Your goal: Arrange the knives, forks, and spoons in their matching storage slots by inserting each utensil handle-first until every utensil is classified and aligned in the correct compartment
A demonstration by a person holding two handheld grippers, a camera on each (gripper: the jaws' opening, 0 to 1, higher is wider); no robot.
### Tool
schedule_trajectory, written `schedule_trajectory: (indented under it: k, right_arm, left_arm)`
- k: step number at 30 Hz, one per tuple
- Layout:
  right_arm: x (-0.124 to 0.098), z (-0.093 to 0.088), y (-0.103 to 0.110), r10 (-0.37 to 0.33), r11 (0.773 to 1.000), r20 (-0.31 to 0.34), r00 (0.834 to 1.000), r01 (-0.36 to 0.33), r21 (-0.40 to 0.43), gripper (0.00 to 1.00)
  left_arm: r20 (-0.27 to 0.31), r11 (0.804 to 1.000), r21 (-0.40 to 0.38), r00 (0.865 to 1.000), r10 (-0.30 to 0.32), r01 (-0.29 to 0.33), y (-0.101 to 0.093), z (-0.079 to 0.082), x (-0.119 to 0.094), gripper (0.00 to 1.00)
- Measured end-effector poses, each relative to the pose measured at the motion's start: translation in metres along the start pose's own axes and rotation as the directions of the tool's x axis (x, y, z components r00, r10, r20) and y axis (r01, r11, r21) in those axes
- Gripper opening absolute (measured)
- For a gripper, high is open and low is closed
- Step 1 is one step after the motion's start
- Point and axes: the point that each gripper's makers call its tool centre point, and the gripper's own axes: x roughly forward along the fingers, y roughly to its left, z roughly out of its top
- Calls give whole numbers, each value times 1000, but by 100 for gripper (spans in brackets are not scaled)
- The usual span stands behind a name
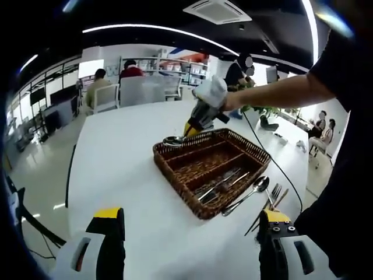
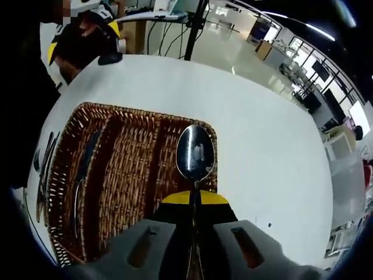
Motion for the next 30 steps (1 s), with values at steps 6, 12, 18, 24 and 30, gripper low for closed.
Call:
schedule_trajectory:
  k: [6,12,18,24,30]
  right_arm:
    - [8,-2,0,-1,1000,-10,1000,1,-5,0]
    - [15,-3,1,-6,1000,-15,1000,6,-6,0]
    - [22,-7,3,-3,1000,-24,1000,3,-7,0]
    - [27,-11,3,-10,1000,-34,999,10,-9,0]
    - [32,-15,3,-23,999,-56,998,22,-26,0]
  left_arm:
    - [-3,1000,-3,1000,-1,1,1,-2,-1,100]
    - [-5,1000,-7,1000,1,-1,3,-3,-3,100]
    - [-7,1000,-5,1000,4,-4,5,-6,-5,100]
    - [-10,1000,-11,1000,7,-7,6,-7,-6,100]
    - [-9,1000,-15,1000,8,-8,7,-7,-7,100]
